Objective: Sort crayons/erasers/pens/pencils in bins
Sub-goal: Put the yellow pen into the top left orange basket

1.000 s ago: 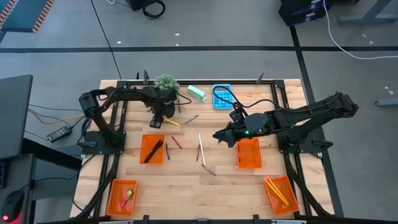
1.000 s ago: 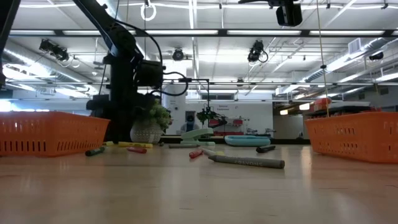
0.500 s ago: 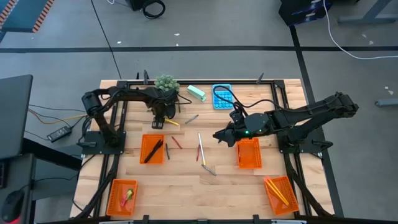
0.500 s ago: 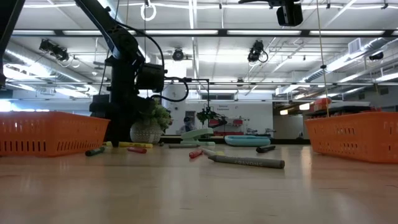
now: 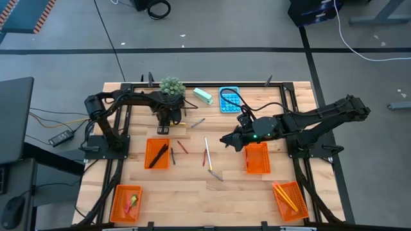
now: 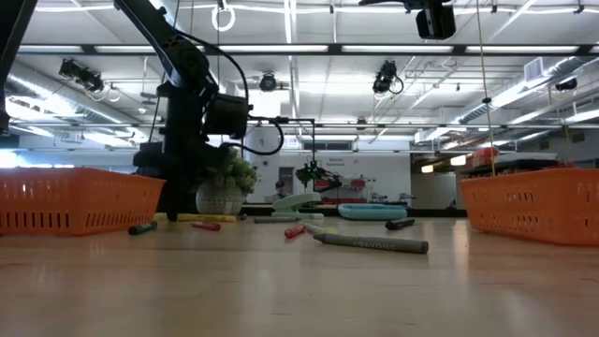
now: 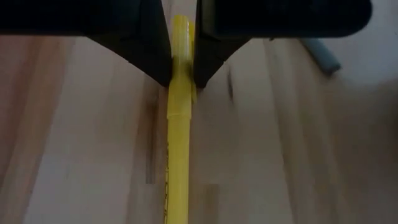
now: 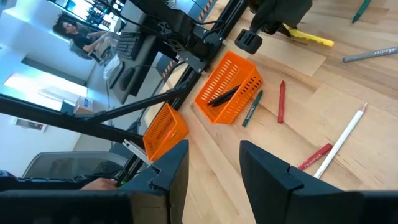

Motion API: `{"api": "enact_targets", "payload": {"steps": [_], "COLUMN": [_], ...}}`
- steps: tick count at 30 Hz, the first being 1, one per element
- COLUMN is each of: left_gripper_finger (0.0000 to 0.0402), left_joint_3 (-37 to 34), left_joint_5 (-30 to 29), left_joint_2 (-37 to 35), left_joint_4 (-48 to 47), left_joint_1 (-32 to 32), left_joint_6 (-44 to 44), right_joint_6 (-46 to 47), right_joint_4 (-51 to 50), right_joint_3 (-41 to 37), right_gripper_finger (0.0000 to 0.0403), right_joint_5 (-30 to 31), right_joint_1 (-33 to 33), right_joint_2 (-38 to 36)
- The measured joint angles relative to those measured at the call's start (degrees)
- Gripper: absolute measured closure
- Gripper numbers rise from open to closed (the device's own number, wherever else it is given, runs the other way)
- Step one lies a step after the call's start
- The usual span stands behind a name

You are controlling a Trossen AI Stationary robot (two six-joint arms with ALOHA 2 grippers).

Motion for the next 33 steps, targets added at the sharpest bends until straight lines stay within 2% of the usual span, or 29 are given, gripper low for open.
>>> {"api": "enact_targets", "payload": {"steps": [8, 13, 17, 22, 27, 33], "left_gripper_finger": [0.0313, 0.0330, 0.0340, 0.0325, 0.0319, 0.0334], "left_joint_3": [-0.21, -0.19, -0.19, -0.15, -0.10, -0.10], "left_joint_5": [2.90, 3.49, 6.33, 8.97, 12.74, 13.90], "left_joint_2": [-3.82, -7.13, -10.65, -15.53, -20.79, -26.20], "left_joint_4": [-7.29, -11.18, -14.63, -17.55, -17.22, -17.06], "left_joint_1": [-0.04, -0.17, -0.17, -0.22, -0.82, -6.20], "left_joint_6": [-1.08, -3.56, -8.25, -17.57, -31.46, -49.93], "right_joint_6": [-1.16, -2.36, -3.42, -5.22, -7.04, -9.20], "right_joint_4": [0.00, 0.01, 0.04, 0.02, 0.02, 0.02], "right_joint_3": [0.00, 0.00, 0.02, 0.01, 0.02, 0.01], "right_gripper_finger": [0.0256, 0.0256, 0.0256, 0.0256, 0.0256, 0.0256], "right_joint_5": [0.00, 0.02, 0.02, 0.04, 0.02, 0.04], "right_joint_1": [0.00, 0.00, 0.00, 0.00, 0.00, 0.00], "right_joint_2": [0.00, 0.00, 0.00, 0.00, 0.00, 0.00]}}
